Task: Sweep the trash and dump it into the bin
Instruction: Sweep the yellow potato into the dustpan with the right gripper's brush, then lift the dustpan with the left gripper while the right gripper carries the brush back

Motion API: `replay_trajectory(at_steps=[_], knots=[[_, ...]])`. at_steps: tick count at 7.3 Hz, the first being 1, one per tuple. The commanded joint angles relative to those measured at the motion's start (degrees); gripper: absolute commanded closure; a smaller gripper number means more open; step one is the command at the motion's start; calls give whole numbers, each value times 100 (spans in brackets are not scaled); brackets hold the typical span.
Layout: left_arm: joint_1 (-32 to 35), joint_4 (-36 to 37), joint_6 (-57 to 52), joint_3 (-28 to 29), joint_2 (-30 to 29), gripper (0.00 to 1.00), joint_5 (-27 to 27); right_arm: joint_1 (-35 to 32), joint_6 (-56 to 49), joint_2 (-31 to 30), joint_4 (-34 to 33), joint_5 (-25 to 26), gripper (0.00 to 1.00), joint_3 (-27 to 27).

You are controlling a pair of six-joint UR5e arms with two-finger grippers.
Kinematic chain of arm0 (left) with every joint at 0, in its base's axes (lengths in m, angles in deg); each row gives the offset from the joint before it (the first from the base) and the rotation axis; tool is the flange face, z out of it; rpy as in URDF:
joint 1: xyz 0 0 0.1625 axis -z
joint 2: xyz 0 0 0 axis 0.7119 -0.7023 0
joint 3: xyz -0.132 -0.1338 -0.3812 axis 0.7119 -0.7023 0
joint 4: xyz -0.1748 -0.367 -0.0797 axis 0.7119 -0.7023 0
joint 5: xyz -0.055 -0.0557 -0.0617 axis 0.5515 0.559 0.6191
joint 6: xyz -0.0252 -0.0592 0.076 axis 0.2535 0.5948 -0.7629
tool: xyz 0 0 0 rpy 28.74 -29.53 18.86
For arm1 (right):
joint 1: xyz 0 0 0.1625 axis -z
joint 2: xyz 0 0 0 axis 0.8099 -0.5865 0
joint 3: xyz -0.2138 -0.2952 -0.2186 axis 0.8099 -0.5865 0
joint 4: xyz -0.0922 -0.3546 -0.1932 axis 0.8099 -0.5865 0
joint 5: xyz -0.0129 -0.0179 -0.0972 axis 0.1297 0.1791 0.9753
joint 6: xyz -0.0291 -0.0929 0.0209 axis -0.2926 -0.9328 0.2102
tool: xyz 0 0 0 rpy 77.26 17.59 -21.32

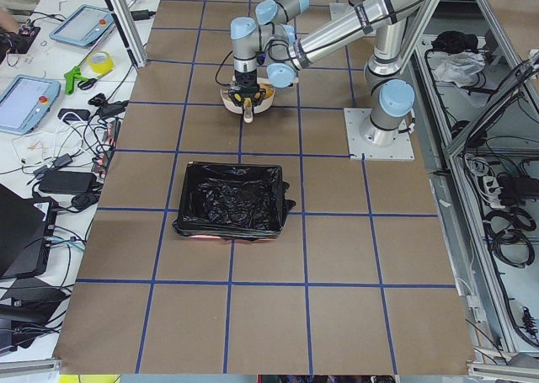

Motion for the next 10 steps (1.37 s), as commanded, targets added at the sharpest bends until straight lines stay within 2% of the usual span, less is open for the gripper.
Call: replay_trajectory(at_steps=[1, 4, 5, 7, 9, 10], knots=[[-6, -6, -3, 8, 0, 100, 56, 191, -270, -79, 273, 431, 100, 41], [-14, -59, -3, 34, 9, 100, 204, 823, -1341, -579, 1327, 1062, 100, 59], [-67, -59, -12, 51, 9, 100, 458, 1086, -1735, -685, 1643, 1578, 100, 59], [-443, -303, -125, 295, 88, 100, 1169, 1727, -1983, -1036, 1717, 1854, 100, 259], [-664, -1277, -389, 1033, 62, 100, 1478, 2579, -2738, -1229, 1751, 2067, 100, 305], [-847, -1289, -755, 1114, 44, 100, 1524, 2983, -3193, -1362, 1752, 2119, 100, 366]])
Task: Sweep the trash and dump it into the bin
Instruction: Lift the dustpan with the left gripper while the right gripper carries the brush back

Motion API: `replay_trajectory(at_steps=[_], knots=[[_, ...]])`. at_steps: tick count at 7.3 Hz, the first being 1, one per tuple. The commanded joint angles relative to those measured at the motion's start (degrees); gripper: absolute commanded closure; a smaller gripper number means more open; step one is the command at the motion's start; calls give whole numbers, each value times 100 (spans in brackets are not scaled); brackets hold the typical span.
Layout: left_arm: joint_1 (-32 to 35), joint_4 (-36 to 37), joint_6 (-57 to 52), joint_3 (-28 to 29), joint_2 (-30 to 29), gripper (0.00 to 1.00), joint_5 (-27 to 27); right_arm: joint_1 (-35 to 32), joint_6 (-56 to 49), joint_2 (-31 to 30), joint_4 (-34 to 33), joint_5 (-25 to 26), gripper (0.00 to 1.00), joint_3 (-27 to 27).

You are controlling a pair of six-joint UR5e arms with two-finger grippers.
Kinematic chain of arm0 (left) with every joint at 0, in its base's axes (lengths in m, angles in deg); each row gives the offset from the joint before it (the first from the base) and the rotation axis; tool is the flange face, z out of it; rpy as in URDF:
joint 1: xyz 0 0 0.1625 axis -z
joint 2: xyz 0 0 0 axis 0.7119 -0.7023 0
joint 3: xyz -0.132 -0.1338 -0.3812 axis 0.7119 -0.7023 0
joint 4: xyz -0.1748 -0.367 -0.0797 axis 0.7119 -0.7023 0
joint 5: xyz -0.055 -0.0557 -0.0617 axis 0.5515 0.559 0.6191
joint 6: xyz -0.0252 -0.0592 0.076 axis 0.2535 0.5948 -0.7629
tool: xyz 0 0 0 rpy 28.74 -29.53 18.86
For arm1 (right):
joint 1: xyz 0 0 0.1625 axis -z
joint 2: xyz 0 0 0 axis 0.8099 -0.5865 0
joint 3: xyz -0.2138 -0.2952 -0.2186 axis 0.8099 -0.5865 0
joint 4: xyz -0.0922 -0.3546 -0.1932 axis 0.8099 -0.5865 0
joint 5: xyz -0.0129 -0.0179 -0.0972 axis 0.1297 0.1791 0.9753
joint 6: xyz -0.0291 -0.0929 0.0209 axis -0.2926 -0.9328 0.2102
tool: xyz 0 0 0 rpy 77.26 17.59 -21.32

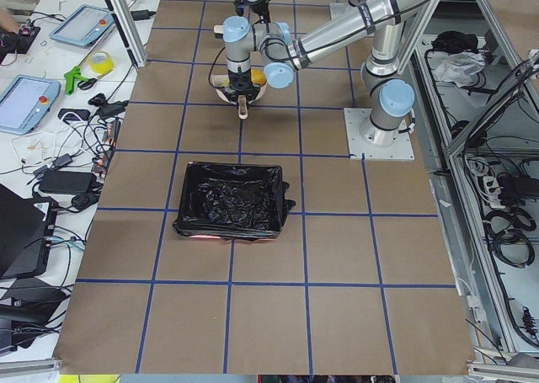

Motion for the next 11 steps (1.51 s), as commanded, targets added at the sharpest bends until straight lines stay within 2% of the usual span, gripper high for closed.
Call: replay_trajectory(at_steps=[1, 2, 3, 5, 6, 9, 11], knots=[[-533, -221, -678, 290, -19, 100, 207, 1042, -870, -244, -73, 194, 100, 109], [-867, -221, -1134, 491, -53, 100, 433, 1595, -1343, -228, -83, 221, 100, 109], [-1149, -230, -1695, 754, -62, 100, 427, 2149, -2096, -210, -135, 213, 100, 118], [-1728, -624, -2373, 1063, -80, 100, 724, 2829, -2970, 113, -547, 317, 100, 170], [-2080, -643, -2804, 1116, -124, 100, 761, 2971, -3287, 263, -793, 536, 100, 179], [-2793, -634, -3868, 1240, -265, 100, 664, 3358, -3782, 546, -1067, 520, 100, 345], [-3075, -617, -4659, 1528, -352, 100, 332, 3438, -3791, 528, -1252, 503, 100, 521]])
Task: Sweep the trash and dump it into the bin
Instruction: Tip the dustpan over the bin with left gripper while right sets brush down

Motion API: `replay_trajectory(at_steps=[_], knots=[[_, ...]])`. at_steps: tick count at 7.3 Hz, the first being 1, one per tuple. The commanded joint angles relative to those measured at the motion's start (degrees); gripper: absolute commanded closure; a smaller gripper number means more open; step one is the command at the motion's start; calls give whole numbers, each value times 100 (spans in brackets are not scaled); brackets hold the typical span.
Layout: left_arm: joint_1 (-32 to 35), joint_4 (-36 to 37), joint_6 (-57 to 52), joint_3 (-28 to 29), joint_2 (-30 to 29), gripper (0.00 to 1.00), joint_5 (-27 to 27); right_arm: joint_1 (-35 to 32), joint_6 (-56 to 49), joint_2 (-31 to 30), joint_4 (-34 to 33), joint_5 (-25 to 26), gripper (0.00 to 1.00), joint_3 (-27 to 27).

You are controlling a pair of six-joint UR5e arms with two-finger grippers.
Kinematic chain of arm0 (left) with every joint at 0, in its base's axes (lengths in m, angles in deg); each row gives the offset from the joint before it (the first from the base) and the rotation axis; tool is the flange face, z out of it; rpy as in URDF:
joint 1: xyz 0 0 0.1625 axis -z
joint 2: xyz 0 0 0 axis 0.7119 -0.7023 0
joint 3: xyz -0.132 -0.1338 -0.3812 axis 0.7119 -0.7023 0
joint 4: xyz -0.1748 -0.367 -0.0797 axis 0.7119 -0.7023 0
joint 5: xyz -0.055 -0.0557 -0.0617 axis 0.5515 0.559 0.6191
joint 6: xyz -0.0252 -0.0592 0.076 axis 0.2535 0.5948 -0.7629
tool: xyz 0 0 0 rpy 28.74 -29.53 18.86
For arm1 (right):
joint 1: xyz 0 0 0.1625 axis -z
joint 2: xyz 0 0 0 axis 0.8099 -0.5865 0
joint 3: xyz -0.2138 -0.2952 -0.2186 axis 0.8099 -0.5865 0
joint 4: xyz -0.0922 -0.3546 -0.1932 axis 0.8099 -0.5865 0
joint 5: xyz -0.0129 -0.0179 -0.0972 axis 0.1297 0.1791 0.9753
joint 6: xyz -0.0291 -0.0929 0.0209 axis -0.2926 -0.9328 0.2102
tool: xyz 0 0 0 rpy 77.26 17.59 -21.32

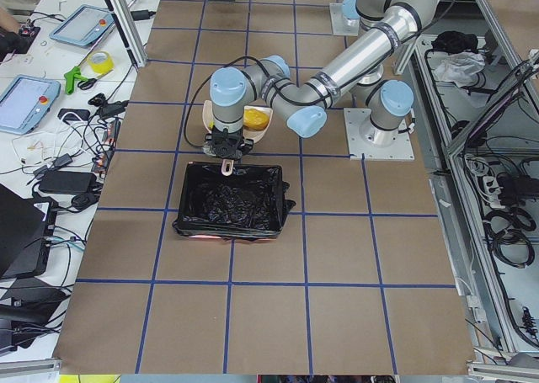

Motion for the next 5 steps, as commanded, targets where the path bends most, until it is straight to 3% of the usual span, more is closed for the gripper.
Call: replay_trajectory(at_steps=[1, 2, 3, 4, 5], knots=[[-255, 14, -742, 400, -180, 100, -218, 50, -28, -10, -88, 27, 100, 134], [-395, 40, -996, 497, -277, 100, -218, 50, -28, -1, -97, 10, 98, 134], [-500, 84, -1225, 698, -434, 100, -218, 50, -37, 8, -262, -16, 84, 125], [-536, 84, -1523, 953, -584, 100, -227, 50, -107, 17, -429, -16, 56, 134], [-632, 110, -1796, 1138, -742, 100, -227, 50, -125, 17, -614, 10, 15, 125]])
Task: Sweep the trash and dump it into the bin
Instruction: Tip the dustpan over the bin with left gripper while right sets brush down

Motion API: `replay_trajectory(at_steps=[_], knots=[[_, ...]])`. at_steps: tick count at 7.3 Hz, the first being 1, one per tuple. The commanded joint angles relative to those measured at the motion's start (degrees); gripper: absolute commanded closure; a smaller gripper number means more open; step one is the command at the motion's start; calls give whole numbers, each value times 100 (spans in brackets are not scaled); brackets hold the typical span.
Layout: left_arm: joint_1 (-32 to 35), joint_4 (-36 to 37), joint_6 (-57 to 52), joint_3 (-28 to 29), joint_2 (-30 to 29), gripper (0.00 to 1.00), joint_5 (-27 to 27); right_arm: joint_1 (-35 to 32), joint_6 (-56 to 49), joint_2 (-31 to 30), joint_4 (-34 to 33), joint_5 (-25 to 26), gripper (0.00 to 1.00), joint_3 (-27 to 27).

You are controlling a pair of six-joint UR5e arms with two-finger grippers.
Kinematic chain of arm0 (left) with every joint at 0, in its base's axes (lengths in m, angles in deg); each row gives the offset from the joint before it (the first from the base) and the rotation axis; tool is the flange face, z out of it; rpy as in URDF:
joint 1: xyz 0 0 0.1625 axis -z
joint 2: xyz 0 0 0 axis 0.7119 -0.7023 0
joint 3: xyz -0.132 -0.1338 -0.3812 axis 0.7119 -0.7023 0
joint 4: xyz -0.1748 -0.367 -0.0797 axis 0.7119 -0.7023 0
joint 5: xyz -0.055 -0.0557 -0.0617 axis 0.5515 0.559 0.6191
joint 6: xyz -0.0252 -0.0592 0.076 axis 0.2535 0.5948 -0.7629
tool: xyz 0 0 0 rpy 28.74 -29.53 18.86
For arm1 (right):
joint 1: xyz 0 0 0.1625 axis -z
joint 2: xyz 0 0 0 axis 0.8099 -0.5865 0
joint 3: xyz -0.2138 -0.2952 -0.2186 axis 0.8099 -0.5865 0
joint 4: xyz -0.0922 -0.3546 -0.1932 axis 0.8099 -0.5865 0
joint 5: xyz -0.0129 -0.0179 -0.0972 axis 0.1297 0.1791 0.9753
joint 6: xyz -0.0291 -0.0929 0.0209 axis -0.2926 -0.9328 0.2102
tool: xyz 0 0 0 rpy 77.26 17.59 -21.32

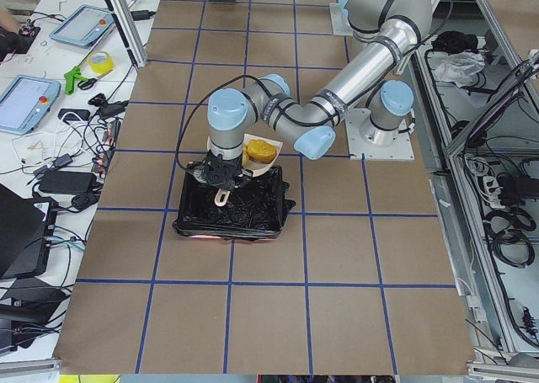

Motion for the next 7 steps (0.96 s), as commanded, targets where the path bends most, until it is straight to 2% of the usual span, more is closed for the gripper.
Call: replay_trajectory(at_steps=[1, 2, 4, 5, 7], knots=[[-151, 418, -694, 304, -320, 100, -4, 0, -74, 6, -300, 8, 11, -4], [-186, 875, -1028, 313, -443, 100, -22, 0, -65, -3, -319, 8, 8, -12], [-213, 1167, -1258, 304, -532, 100, -187, -43, -65, -195, -301, -53, 1, -109], [-213, 1561, -1468, 269, -567, 100, -189, -61, -74, -536, -205, -54, 1, -161], [-204, 1810, -1628, 234, -498, 100, -189, -114, -74, -1519, 617, -62, 0, -336]])
